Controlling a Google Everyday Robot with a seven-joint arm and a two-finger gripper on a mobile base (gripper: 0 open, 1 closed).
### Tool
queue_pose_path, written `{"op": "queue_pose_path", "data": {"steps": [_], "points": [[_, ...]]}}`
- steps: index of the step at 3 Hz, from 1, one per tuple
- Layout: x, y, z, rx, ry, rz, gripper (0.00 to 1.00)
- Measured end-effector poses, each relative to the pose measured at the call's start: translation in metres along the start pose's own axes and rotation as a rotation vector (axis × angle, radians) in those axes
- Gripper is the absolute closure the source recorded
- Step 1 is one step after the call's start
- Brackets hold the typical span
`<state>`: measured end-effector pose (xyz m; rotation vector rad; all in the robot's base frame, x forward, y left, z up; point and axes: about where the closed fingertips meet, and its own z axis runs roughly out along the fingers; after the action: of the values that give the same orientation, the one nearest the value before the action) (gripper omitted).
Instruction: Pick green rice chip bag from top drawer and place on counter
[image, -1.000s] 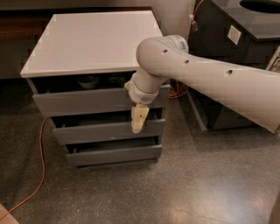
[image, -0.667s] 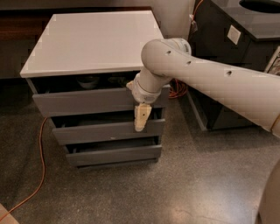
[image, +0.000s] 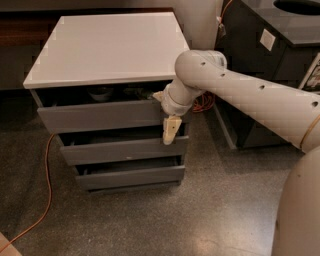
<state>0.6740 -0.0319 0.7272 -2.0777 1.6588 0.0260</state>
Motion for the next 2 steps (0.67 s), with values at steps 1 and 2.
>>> {"op": "queue_pose_path", "data": {"steps": [1, 2], "points": [[0.017, -0.016, 0.016, 0.013, -0.009, -0.009, 0.00], [0.029, -0.032, 0.033, 0.028, -0.016, -0.011, 0.00]]}}
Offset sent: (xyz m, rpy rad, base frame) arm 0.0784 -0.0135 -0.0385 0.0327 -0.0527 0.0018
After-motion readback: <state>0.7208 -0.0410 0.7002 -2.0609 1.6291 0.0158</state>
